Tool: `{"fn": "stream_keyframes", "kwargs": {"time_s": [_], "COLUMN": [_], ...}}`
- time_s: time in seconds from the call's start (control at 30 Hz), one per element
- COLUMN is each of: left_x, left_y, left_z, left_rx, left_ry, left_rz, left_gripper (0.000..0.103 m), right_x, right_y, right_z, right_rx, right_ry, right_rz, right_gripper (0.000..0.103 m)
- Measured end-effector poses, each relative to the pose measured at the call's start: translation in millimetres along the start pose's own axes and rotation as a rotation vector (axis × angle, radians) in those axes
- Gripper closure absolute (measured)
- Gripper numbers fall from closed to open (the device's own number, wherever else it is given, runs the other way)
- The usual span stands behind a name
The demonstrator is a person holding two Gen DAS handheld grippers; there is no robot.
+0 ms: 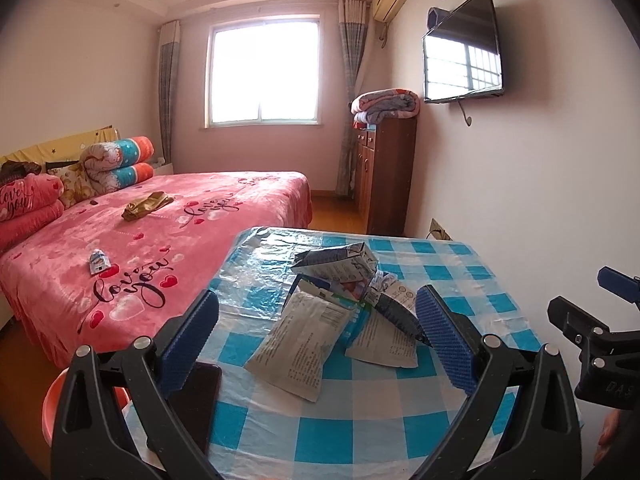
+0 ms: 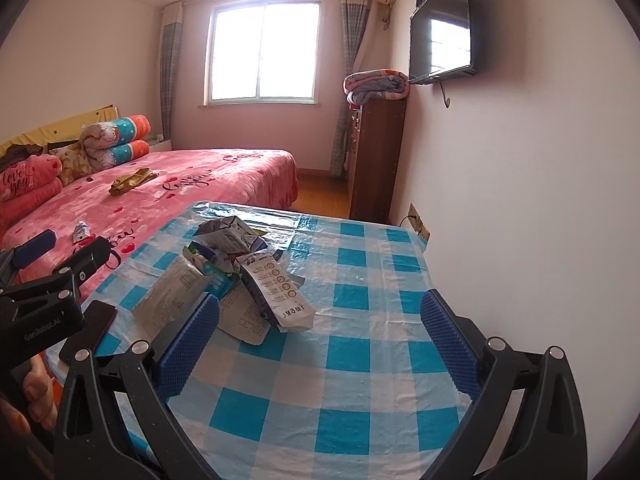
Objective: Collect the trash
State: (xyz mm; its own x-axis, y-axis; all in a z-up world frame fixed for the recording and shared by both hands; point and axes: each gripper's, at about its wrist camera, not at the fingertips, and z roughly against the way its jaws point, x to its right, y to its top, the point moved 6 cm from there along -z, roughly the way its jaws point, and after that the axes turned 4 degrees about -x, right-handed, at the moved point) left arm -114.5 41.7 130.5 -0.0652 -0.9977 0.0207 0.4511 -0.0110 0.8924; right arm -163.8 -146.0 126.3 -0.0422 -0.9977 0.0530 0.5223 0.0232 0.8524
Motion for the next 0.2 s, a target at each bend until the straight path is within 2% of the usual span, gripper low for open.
{"fn": "stream_keyframes", "kwargs": {"time_s": [0.2], "left_x": [-2.4], "left_y": [-4.2], "left_z": [-6.6], "left_rx": [-0.038], "left_ry": [0.013], "left_rz": [0.013], "left_gripper": [0.004], "right_x": [2.4], "right_y": [0.0], "right_z": [1.6], "right_rx": [0.004], "right_ry": [0.007], "right_rz": [-0.01], "right_gripper": [0.004]}}
